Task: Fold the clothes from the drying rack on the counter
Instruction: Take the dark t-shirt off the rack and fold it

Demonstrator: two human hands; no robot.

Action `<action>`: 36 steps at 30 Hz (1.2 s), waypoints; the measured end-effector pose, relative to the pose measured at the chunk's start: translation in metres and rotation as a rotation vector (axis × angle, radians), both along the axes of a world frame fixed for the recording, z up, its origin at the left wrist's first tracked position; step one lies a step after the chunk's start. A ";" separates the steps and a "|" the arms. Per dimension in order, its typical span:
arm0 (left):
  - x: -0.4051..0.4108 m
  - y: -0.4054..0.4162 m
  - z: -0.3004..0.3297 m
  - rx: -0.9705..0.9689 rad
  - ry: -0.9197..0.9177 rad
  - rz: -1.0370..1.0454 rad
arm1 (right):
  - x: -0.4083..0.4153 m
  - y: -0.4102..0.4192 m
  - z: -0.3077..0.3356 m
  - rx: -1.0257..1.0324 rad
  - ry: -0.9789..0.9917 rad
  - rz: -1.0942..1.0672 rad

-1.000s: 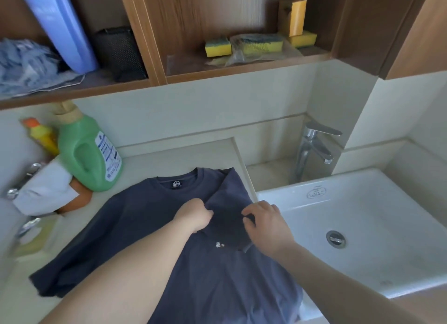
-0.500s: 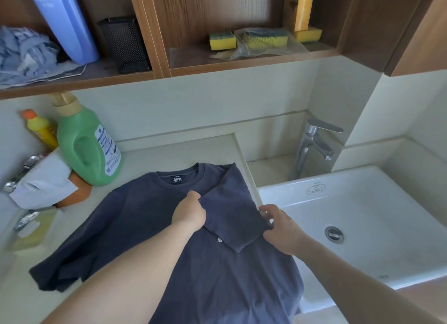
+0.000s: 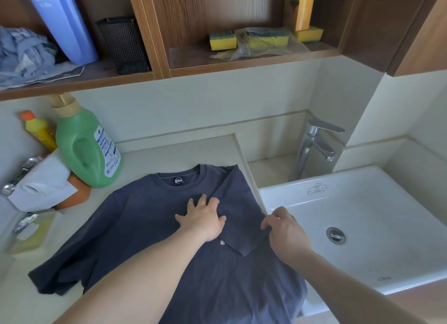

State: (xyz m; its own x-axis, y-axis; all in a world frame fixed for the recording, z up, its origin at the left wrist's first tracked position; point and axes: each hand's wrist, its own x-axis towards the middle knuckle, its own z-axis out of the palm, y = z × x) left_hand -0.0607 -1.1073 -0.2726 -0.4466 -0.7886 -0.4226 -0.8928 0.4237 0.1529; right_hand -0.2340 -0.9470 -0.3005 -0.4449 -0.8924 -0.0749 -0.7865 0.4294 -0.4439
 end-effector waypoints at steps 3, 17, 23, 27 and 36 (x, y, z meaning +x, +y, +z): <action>0.008 -0.005 0.003 0.003 -0.024 0.177 | -0.001 -0.010 0.016 0.127 -0.007 -0.029; 0.037 -0.036 -0.012 0.097 -0.111 0.383 | 0.041 -0.115 0.001 0.274 0.204 0.346; 0.027 -0.067 -0.017 0.067 -0.106 0.423 | 0.023 -0.157 -0.014 0.166 0.290 0.382; 0.020 -0.084 -0.018 0.083 -0.108 0.454 | 0.014 -0.178 -0.017 0.155 0.309 0.417; 0.062 -0.078 0.001 0.140 0.166 0.447 | 0.008 -0.183 -0.017 0.143 0.341 0.436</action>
